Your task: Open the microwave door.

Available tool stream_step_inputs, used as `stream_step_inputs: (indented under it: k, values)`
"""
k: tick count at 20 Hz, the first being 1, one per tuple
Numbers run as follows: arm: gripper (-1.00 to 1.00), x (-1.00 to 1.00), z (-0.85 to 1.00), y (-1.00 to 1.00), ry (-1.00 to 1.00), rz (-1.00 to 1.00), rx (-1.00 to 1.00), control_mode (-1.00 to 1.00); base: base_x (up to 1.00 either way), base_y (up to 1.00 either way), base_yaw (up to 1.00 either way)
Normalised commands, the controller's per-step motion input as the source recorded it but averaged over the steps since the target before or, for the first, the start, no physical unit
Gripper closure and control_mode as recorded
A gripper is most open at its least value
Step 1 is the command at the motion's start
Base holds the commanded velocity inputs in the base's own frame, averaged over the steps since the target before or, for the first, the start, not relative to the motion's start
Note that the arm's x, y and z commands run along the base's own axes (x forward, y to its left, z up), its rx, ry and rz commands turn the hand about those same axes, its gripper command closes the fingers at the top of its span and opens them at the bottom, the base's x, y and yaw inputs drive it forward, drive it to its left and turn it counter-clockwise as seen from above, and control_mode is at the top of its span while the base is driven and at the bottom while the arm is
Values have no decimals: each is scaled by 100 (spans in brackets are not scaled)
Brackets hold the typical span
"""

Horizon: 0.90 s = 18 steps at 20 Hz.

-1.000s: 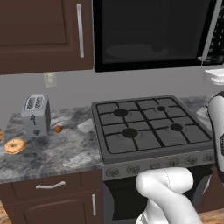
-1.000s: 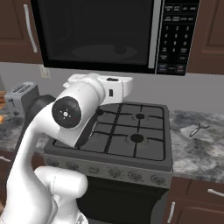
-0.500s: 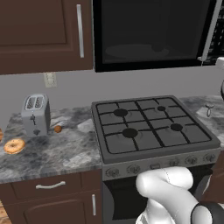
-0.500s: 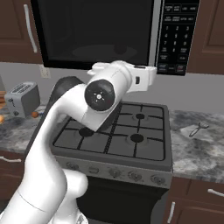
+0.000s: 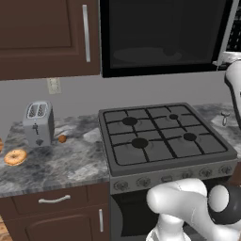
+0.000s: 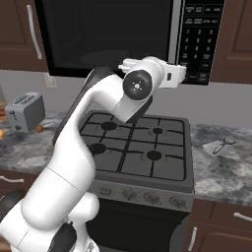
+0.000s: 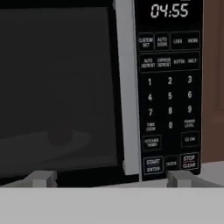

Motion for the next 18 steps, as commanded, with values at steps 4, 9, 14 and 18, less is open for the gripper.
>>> stream_step_inputs:
  k: [4,9,14,18]
  values:
    - [-100,74,0,-50,0,5,9,-100,0,0,0]
    - [-100,69,0,-37,2,8,6,-100,0,0,0]
    - [-100,62,-1,-12,0,10,1,-100,0,0,0]
    - [-100,59,-16,-4,0,10,0,-100,0,0,0]
